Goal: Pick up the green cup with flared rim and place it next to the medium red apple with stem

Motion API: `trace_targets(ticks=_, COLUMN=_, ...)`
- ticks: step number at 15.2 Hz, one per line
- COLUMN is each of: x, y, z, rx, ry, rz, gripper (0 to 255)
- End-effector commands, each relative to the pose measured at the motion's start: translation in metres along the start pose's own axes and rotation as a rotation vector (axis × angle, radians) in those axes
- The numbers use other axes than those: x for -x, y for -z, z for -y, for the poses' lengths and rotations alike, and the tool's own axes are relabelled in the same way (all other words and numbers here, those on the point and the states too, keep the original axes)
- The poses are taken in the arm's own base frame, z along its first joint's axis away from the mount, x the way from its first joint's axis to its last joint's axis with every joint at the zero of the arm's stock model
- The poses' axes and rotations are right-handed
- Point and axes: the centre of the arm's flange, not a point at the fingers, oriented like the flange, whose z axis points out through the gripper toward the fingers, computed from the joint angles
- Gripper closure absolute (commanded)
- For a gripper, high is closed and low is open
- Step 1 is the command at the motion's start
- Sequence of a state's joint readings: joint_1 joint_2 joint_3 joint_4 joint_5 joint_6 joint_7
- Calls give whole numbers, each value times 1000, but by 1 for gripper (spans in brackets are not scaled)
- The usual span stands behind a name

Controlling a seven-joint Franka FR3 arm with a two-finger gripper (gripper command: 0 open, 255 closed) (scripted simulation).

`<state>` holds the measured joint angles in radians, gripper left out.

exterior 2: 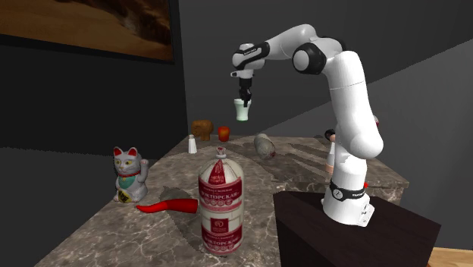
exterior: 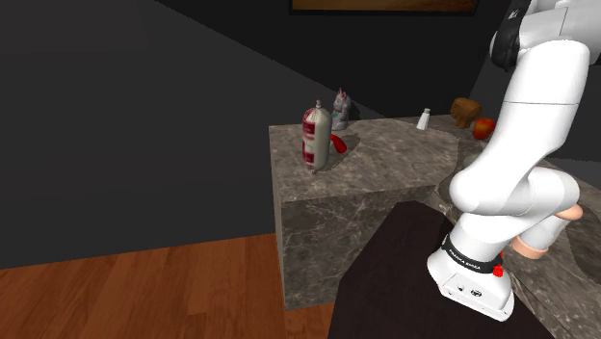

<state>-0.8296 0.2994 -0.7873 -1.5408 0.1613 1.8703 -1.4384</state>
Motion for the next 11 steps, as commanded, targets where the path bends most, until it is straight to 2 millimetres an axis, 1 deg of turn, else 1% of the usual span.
trace_targets(ticks=1, x=0, y=-9, z=1, rx=1, ry=0, rz=0, gripper=255)
trace_targets(ticks=11, x=-2, y=-61, z=8, rx=1, ry=0, rz=0, gripper=255)
